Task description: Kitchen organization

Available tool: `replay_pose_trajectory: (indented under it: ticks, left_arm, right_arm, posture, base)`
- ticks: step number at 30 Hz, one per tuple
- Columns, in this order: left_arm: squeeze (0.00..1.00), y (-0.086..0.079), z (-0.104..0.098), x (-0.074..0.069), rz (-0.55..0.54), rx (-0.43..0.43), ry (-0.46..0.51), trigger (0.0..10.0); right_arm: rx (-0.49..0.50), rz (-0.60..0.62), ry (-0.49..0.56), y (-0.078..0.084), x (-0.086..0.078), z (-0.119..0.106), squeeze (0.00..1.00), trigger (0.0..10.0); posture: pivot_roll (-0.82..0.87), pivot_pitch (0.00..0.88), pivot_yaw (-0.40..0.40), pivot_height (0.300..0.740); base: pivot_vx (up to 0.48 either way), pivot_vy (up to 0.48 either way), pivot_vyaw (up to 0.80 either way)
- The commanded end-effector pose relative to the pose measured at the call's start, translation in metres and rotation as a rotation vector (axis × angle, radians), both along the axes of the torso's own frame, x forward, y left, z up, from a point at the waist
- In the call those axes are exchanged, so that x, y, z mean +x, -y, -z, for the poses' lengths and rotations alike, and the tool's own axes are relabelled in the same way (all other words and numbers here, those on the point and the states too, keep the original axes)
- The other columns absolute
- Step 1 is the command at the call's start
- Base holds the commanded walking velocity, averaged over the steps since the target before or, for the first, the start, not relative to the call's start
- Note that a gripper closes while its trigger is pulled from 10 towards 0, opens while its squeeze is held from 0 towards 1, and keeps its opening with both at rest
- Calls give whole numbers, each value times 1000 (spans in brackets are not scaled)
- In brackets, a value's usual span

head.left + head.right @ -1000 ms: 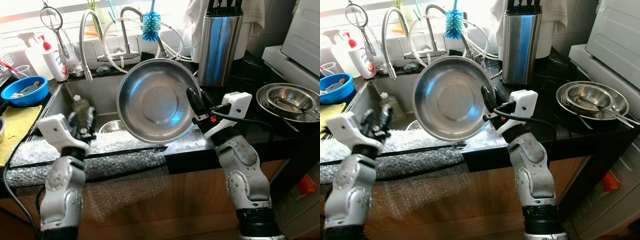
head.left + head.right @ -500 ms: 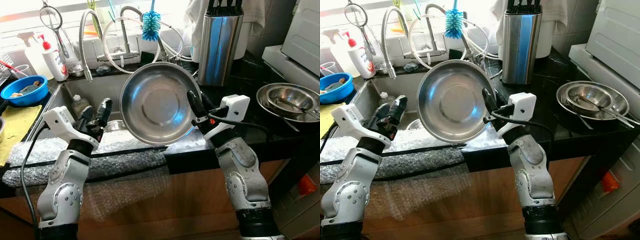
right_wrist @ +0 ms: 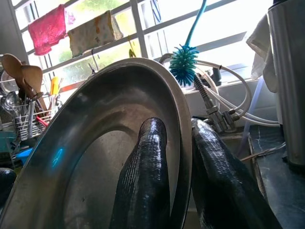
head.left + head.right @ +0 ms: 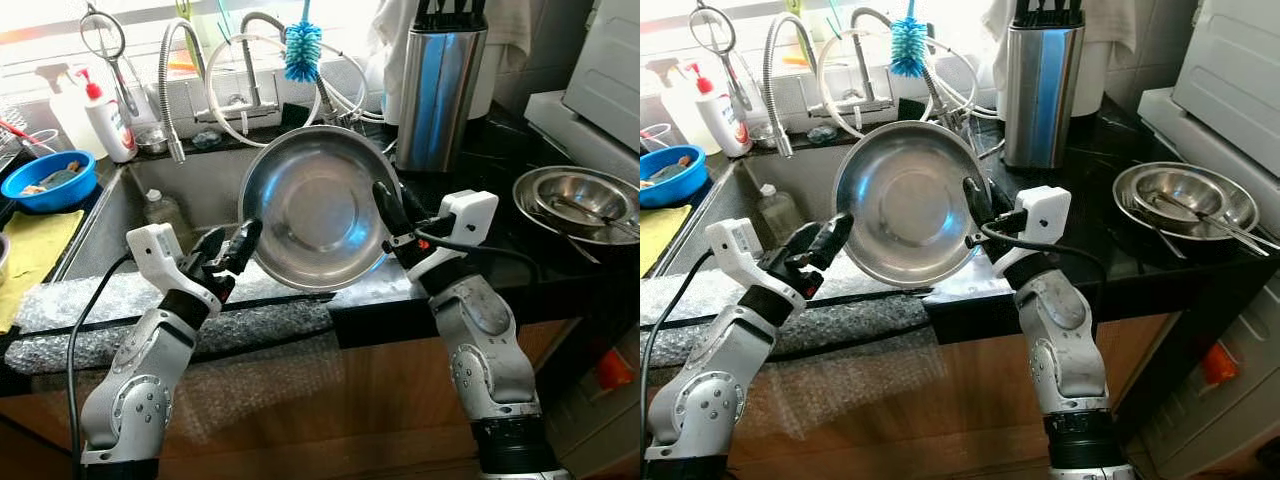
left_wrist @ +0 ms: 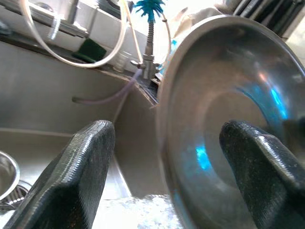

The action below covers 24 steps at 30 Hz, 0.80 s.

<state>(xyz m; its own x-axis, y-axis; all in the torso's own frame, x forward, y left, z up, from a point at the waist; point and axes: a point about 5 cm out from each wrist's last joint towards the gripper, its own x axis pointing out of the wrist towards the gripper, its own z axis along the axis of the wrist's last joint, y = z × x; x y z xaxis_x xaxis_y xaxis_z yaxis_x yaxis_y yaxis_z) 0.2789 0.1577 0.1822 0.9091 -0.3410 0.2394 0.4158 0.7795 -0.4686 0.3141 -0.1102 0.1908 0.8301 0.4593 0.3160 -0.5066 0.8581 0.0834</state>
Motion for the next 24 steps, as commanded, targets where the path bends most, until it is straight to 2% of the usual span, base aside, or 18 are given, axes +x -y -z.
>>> replay_pose_trajectory:
  ticks: [1, 8, 11, 12, 13, 14, 15, 16, 17, 24]
  left_arm:
    - [0, -1, -4, -4, 9, 30, 13, 10000]
    - [0, 2, -2, -3, 16, 44, 8, 10000]
    - [0, 2, -1, -3, 18, 44, 6, 9529]
    - [0, 3, 0, -4, 20, 46, 4, 7843]
    - [0, 3, 0, -4, 20, 46, 3, 7176]
    - [0, 3, 0, -4, 20, 46, 3, 7176]
    - [0, 2, 0, -4, 19, 46, 2, 627]
    - [0, 2, 0, -4, 19, 46, 2, 627]
    - [0, 2, 0, -4, 18, 45, 2, 0]
    - [0, 4, 2, -4, 23, 46, -2, 0]
  right_arm:
    - [8, -33, 28, -7, 0, -7, 0, 10000]
    - [17, -48, 40, -10, -1, -10, 0, 10000]
    - [17, -49, 41, -10, -1, -11, 0, 10000]
    - [17, -53, 41, -10, -1, -11, 0, 10000]
    - [16, -55, 40, -10, -1, -10, 0, 10000]
    - [15, -56, 40, -11, -1, -10, 0, 10000]
    - [15, -56, 40, -11, -1, -10, 0, 10000]
    - [15, -56, 40, -11, -1, -10, 0, 10000]
    - [15, -56, 40, -11, -1, -11, 0, 10000]
    - [19, -58, 40, -11, -1, -11, 0, 10000]
  posture:
    - [-101, 0, 105, 740]
    - [-102, 0, 105, 740]
    - [-102, 0, 105, 740]
    - [-102, 0, 104, 740]
    - [-102, 0, 104, 740]
    - [-102, 0, 104, 740]
    - [-102, 0, 104, 740]
    - [-102, 0, 104, 740]
    - [-102, 0, 104, 740]
    - [-102, 0, 105, 740]
  base:
    - [0, 0, 0]
    - [0, 0, 0]
    - [0, 0, 0]
    - [0, 0, 0]
    - [0, 0, 0]
    - [0, 0, 0]
    - [0, 0, 0]
    - [0, 0, 0]
    - [0, 0, 0]
    - [0, 0, 0]
